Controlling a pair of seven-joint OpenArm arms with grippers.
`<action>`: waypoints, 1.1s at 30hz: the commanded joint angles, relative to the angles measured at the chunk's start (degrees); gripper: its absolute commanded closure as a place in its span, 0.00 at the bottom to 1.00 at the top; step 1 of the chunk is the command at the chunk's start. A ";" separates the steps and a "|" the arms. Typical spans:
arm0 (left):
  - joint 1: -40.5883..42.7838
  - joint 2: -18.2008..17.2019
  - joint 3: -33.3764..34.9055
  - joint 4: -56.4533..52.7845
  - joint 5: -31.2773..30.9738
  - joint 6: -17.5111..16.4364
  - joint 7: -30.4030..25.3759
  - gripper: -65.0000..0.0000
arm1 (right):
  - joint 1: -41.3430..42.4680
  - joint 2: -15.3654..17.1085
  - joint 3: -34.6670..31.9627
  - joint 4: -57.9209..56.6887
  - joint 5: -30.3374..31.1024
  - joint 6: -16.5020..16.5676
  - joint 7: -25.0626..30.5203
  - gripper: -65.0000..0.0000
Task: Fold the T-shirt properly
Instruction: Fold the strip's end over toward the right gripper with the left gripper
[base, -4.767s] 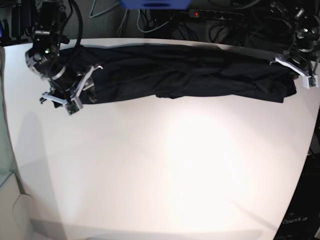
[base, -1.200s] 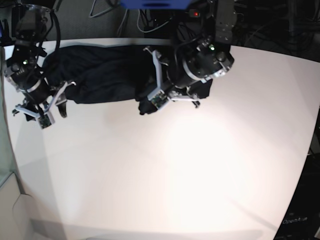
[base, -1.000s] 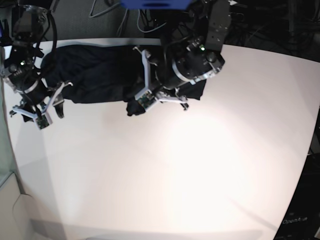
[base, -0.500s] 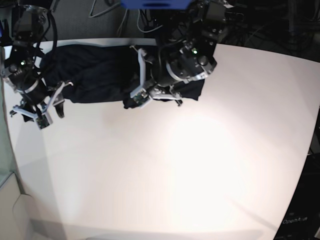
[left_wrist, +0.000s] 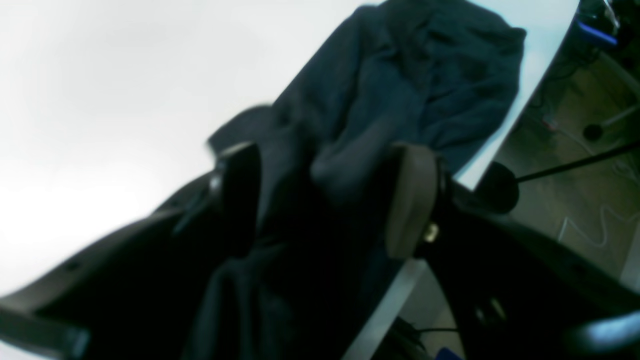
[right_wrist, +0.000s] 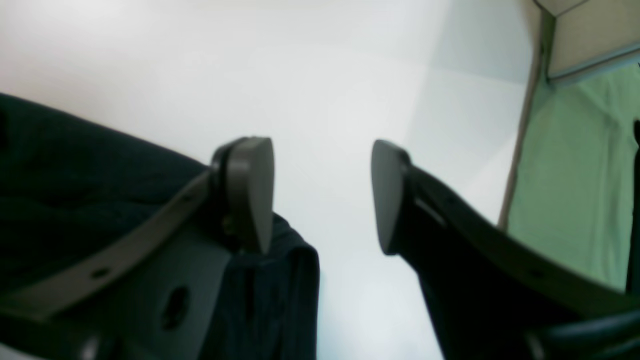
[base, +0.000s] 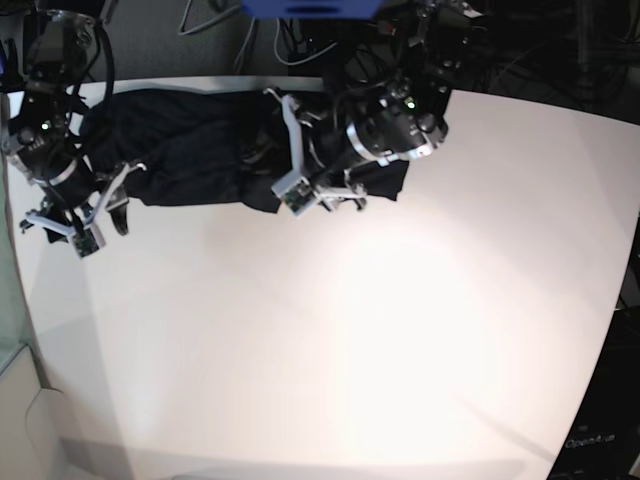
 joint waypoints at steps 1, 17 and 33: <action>-0.70 -0.36 -0.48 1.18 -2.27 -0.12 -1.30 0.44 | -0.07 0.85 0.32 1.00 0.58 -0.03 1.43 0.50; 1.06 -7.21 -14.63 -1.98 -15.19 -0.12 -1.22 0.47 | -0.07 0.41 1.11 1.00 0.67 -0.03 1.51 0.51; -6.24 2.28 7.52 -12.80 -4.90 -0.12 -0.69 1.00 | -1.56 0.67 1.20 1.09 0.67 -0.03 1.60 0.51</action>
